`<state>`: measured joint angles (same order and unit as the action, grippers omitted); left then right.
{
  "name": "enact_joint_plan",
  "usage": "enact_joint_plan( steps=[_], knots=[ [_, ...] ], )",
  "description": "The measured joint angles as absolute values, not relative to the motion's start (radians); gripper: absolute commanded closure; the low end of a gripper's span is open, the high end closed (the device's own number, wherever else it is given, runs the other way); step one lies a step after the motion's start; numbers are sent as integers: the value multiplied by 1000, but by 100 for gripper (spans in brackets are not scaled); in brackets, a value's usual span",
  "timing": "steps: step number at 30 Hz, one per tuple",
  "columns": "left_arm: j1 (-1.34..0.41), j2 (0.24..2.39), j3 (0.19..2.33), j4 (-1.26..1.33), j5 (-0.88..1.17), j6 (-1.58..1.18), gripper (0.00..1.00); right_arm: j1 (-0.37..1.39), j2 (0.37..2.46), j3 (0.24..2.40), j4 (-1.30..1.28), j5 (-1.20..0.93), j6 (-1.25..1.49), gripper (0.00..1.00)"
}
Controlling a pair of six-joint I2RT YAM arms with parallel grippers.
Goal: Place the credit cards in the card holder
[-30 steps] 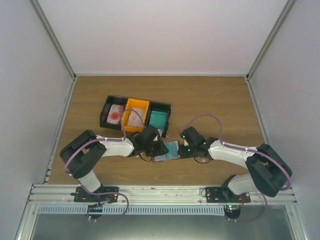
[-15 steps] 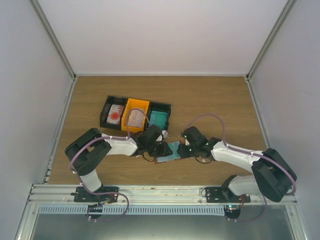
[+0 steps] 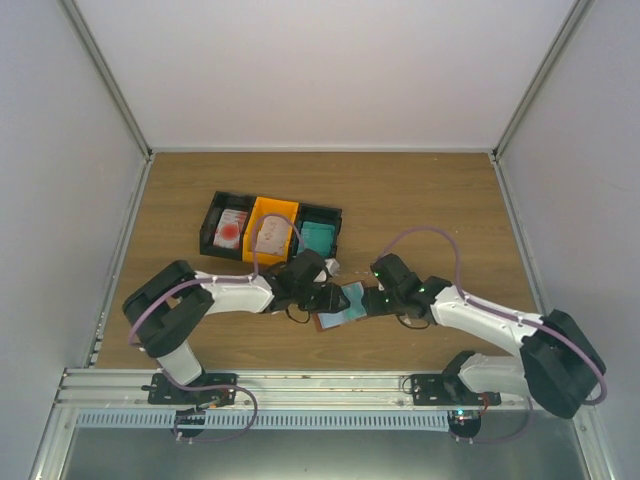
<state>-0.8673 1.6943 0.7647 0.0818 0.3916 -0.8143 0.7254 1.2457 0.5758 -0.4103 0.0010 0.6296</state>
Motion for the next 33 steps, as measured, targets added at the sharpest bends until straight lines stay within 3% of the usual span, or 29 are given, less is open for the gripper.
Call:
enact_joint_plan(
  steps=[4,7,16,26,29,33],
  knots=[
    [-868,1594,765,15,323,-793,47,725,1169,583,-464,38,633,47],
    [-868,1496,767,-49,252,-769,32,725,1113,604,-493,55,632,47],
    [-812,1161,776,-269,6,-688,1,725,1033,646,-508,57,617,45],
    [-583,914,769,-442,-100,-574,1,726,1082,720,-462,0,603,46],
    [-494,913,769,-461,-64,-553,6,726,1133,734,-432,-23,598,47],
    [-373,987,772,-476,29,-538,23,727,1211,748,-400,-36,593,48]
  ],
)
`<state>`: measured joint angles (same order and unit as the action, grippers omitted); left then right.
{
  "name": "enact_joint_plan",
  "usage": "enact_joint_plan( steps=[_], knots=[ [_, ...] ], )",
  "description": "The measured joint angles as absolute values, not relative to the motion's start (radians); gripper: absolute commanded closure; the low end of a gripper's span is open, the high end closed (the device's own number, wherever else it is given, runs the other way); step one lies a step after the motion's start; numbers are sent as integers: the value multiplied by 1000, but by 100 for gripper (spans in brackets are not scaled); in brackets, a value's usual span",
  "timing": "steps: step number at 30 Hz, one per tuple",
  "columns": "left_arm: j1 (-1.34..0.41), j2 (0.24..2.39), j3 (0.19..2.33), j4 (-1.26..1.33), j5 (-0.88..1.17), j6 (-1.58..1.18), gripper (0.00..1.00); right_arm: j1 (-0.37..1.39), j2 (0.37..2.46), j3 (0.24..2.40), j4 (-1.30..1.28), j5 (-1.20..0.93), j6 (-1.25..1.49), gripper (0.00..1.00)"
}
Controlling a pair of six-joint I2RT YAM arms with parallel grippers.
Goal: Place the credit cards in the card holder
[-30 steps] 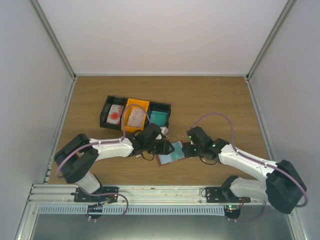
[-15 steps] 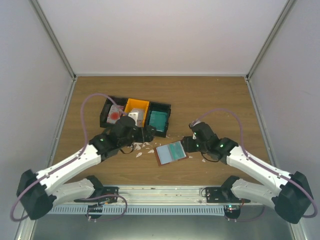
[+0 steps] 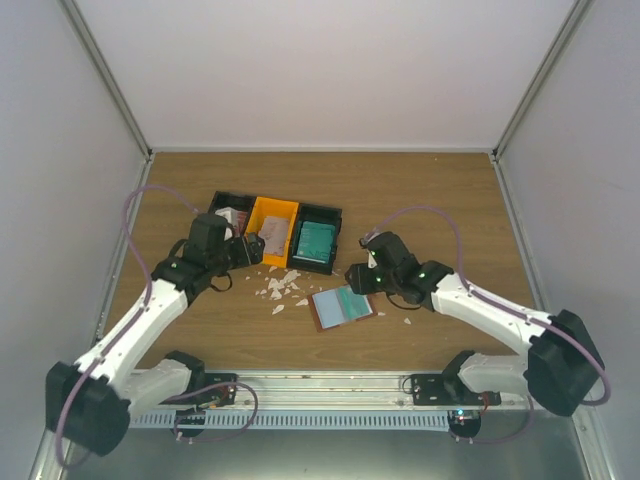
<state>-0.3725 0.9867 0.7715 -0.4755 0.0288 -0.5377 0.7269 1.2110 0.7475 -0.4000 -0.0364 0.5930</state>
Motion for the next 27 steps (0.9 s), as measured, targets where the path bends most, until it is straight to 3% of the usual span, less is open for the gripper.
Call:
enact_joint_plan(
  steps=[4,11,19,27],
  knots=[
    [-258,1118,779,-479,141,-534,33,728,1275,765,-384,-40,579,48],
    [-189,1223,780,-447,282,-549,33,736,1389,841,-354,-51,478,48],
    [-94,1269,812,-436,250,-515,34,770,1554,983,-308,-99,369,48],
    [-43,1456,929,-437,177,-481,60,801,1678,1061,-261,-134,354,50]
  ],
)
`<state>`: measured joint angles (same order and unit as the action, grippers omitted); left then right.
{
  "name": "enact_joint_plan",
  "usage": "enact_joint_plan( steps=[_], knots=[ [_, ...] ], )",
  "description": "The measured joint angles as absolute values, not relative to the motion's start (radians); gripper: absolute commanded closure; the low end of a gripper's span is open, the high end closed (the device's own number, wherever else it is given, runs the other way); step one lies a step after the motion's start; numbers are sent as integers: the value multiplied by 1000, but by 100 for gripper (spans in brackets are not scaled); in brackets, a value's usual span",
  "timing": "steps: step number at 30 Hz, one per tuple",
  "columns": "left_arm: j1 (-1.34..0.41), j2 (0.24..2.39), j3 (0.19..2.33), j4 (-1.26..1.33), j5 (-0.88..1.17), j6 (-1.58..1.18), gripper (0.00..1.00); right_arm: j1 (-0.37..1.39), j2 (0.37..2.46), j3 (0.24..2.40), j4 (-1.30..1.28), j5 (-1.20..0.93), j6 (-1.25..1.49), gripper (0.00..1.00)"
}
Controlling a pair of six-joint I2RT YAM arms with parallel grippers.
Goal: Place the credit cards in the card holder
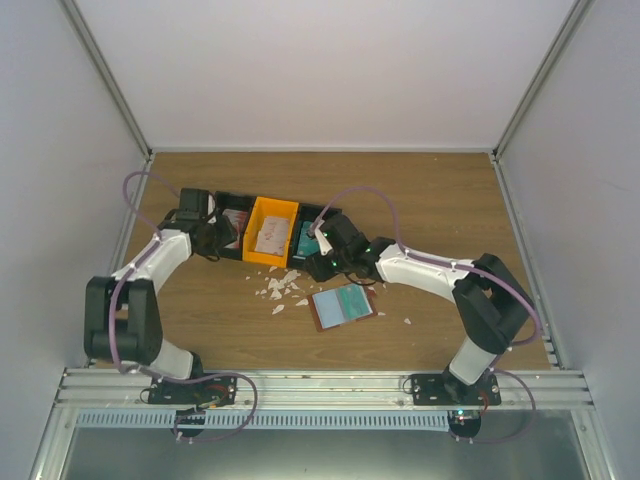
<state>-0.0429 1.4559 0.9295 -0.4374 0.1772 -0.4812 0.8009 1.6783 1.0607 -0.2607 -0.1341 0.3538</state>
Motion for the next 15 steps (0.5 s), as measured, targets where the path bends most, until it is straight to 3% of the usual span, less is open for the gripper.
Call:
enact_joint_plan(
  steps=[7,15],
  knots=[
    [-46,1602,972,-442,192,-477,65,805,1684,1060,-228,-134,375,50],
    [-121,1608,973,-442,221,-460,65,804,1681,1037,-228,-111,425,52]
  ],
)
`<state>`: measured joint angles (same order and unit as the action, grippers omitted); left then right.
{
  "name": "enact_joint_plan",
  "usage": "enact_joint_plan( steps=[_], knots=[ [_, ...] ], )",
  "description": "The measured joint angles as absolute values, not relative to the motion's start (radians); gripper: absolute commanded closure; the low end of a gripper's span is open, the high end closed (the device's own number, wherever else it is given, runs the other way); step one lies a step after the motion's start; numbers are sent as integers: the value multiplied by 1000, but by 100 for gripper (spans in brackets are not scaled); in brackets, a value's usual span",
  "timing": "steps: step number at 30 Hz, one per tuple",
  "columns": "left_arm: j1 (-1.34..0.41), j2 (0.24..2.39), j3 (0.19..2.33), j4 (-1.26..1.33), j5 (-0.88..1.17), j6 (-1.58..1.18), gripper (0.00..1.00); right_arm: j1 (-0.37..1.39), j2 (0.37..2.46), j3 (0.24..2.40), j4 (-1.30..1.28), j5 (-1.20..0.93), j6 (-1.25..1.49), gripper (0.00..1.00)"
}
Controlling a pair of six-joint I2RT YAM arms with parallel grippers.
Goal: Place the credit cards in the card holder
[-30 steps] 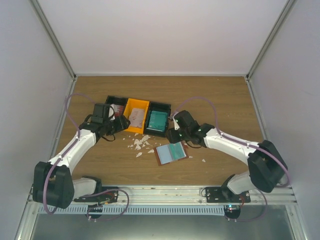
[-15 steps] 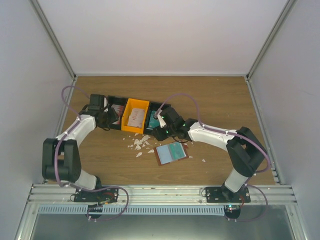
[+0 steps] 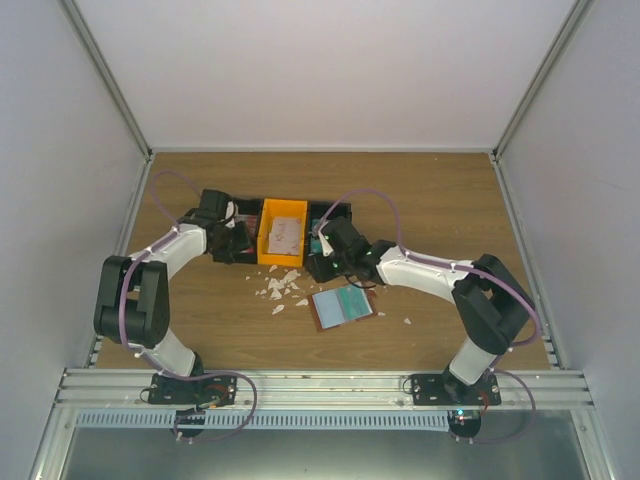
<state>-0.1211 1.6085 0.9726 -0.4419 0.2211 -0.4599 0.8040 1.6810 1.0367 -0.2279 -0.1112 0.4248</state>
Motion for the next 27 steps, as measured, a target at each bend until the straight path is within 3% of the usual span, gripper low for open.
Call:
enact_joint_plan(
  steps=[16,21,27],
  knots=[
    [-305,1663,1017,-446,336,-372,60,721,1567,845,-233,-22,611,59],
    [-358,1701,1080,-476,294,-315,59,665,1561,797,-227,15,652,61],
    [-366,1721,1130,-512,192,-250,50,583,1555,789,-214,28,630,61]
  ],
)
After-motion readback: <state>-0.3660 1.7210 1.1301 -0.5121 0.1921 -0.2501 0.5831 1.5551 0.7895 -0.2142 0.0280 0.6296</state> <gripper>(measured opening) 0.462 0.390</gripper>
